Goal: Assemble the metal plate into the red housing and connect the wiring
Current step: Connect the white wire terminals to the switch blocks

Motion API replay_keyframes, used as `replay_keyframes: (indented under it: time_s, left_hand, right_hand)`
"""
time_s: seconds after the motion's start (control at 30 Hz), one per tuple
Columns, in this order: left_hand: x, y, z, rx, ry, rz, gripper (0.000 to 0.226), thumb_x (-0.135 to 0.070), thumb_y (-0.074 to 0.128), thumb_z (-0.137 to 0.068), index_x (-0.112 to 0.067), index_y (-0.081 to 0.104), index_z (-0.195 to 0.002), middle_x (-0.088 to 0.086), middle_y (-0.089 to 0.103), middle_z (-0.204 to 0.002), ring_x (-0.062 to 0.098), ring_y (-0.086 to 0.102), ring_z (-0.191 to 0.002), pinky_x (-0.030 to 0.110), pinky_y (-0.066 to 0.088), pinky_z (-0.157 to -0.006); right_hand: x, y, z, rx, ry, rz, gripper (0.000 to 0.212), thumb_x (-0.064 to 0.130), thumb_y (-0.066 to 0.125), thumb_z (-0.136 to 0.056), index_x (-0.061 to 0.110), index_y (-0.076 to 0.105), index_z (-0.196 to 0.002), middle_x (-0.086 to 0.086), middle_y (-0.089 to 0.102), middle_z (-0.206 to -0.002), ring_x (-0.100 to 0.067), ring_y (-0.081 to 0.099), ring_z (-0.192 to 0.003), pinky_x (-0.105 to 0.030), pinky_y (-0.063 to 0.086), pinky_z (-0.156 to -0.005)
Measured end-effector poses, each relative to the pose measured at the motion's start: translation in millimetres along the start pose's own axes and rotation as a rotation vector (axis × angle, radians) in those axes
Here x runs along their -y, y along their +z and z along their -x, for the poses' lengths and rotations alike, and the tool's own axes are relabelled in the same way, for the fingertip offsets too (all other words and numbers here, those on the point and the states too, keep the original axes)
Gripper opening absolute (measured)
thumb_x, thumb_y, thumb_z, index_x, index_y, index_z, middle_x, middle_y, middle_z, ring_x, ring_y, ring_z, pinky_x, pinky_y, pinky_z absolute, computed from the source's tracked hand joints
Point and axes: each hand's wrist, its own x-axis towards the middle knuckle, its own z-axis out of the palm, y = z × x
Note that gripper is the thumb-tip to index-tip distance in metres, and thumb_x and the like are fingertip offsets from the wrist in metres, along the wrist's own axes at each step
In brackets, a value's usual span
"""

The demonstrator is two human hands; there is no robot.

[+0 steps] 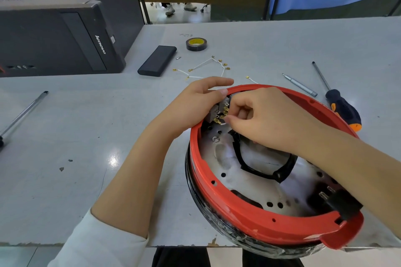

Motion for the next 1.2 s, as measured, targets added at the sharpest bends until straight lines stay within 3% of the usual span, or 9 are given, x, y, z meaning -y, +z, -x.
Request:
replay_keyframes:
  time_s: [0.07, 0.17, 0.3, 1.0, 1.1, 1.2]
  left_hand:
    - [-0.1, 0.0, -0.4, 0.026, -0.004, 0.025, 0.03, -0.011, 0.046, -0.102, -0.017, 0.062, -0.126, 0.007, 0.071, -0.115, 0.014, 0.067, -0.102, 0.025, 0.051, -0.093]
    - [0.5, 0.1, -1.4, 0.039, -0.023, 0.04, 0.032, -0.012, 0.045, -0.103, -0.015, 0.061, -0.13, 0.012, 0.068, -0.123, 0.026, 0.063, -0.117, 0.036, 0.046, -0.106]
    - [1.4, -0.3, -2.2, 0.038, -0.017, 0.065, 0.033, -0.011, 0.045, -0.103, -0.014, 0.061, -0.131, 0.004, 0.069, -0.121, 0.018, 0.064, -0.116, 0.034, 0.046, -0.107]
    - [-0.7, -0.6, -1.4, 0.041, -0.01, 0.027, 0.034, -0.01, 0.043, -0.103, -0.011, 0.058, -0.134, 0.008, 0.067, -0.125, 0.02, 0.061, -0.12, 0.038, 0.042, -0.11]
    - [-1.1, -0.4, -0.9, 0.047, -0.013, 0.049, 0.034, -0.009, 0.042, -0.104, -0.011, 0.058, -0.134, 0.008, 0.067, -0.125, 0.02, 0.062, -0.12, 0.035, 0.044, -0.108]
    - [-1.8, 1.0, -0.1, 0.048, -0.011, 0.061, 0.034, -0.009, 0.042, -0.104, -0.01, 0.057, -0.134, 0.006, 0.066, -0.125, 0.017, 0.062, -0.119, 0.028, 0.046, -0.105]
  right_hand:
    - [1.0, 0.0, 0.4, 0.007, 0.009, -0.025, 0.017, 0.022, 0.062, -0.085, 0.021, 0.061, -0.068, 0.014, 0.057, -0.048, 0.002, 0.054, -0.043, -0.012, 0.04, -0.045]
    - [1.2, 0.7, 1.3, 0.047, 0.036, -0.073, 0.021, 0.021, 0.059, -0.088, 0.022, 0.058, -0.067, 0.021, 0.055, -0.044, -0.003, 0.051, -0.03, -0.011, 0.034, -0.032]
    - [2.3, 0.8, 1.2, 0.078, 0.05, -0.095, 0.022, 0.019, 0.057, -0.09, 0.019, 0.058, -0.069, 0.018, 0.054, -0.038, -0.003, 0.047, -0.025, -0.013, 0.033, -0.03]
    - [1.7, 4.2, -0.8, 0.063, 0.044, -0.102, 0.02, 0.021, 0.058, -0.088, 0.019, 0.057, -0.069, 0.017, 0.059, -0.048, -0.007, 0.055, -0.032, -0.018, 0.042, -0.033]
    - [2.9, 4.9, -0.7, 0.042, 0.009, -0.023, 0.017, 0.021, 0.058, -0.087, 0.02, 0.058, -0.07, 0.015, 0.06, -0.05, -0.002, 0.055, -0.036, -0.015, 0.044, -0.043]
    - [3.4, 6.5, -0.9, 0.025, -0.005, 0.061, 0.014, 0.022, 0.059, -0.086, 0.02, 0.06, -0.072, 0.006, 0.063, -0.06, 0.01, 0.055, -0.051, -0.02, 0.043, -0.05]
